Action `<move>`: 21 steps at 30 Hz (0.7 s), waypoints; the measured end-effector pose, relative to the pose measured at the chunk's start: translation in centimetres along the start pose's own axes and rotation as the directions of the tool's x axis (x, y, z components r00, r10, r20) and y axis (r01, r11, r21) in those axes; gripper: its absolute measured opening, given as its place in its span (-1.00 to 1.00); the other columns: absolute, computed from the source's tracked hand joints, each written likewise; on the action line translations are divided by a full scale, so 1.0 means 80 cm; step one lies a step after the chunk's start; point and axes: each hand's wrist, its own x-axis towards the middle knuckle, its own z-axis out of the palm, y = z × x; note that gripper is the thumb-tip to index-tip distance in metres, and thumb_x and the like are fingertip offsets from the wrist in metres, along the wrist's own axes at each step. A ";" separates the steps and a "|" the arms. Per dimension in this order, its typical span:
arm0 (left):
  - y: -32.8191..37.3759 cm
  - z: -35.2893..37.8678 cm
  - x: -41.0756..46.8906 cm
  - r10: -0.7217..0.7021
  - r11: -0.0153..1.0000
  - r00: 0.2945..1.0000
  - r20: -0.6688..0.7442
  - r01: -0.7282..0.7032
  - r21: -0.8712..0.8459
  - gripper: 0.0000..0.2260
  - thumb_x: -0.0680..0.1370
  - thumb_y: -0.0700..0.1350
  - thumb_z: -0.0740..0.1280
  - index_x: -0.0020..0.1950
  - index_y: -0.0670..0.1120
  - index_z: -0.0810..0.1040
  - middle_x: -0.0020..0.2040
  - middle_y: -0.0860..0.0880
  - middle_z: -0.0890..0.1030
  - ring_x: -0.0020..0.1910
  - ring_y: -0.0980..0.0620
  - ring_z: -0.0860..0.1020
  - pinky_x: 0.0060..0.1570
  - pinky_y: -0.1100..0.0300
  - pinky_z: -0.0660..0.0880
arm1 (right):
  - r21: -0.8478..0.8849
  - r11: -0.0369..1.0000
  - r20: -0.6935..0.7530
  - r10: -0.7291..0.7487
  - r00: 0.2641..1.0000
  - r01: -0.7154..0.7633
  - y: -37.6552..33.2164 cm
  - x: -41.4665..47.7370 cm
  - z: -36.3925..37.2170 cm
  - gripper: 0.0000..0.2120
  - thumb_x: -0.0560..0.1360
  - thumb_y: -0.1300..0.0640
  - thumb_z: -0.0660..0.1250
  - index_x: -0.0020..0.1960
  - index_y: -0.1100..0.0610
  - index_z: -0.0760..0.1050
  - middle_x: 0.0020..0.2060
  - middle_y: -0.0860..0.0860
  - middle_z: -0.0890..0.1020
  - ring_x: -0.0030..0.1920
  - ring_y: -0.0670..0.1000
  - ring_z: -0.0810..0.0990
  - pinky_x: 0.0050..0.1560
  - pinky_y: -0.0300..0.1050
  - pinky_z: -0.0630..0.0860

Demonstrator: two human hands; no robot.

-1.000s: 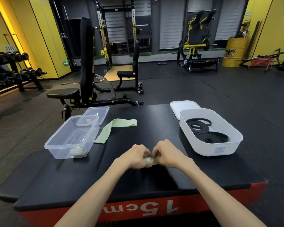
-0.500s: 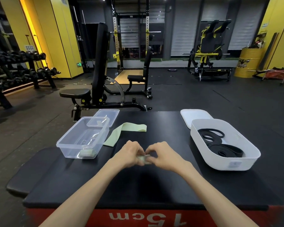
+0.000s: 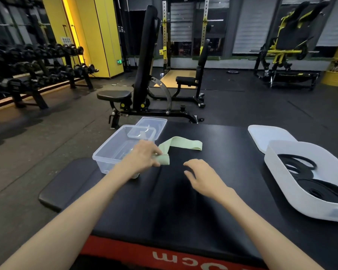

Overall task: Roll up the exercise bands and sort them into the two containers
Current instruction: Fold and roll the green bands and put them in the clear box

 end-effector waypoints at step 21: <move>-0.142 -0.058 0.037 -0.321 0.875 0.867 0.382 0.117 0.470 -0.70 0.32 -0.33 0.47 -0.04 -0.02 0.66 -0.15 0.03 0.54 -0.09 -0.02 0.60 -0.05 0.07 0.59 | -0.165 0.960 0.066 0.241 0.968 -0.228 -0.022 0.053 0.086 -0.52 0.62 -0.08 -0.07 0.49 0.09 0.11 0.49 0.21 0.08 0.49 0.16 -0.04 0.46 0.10 -0.07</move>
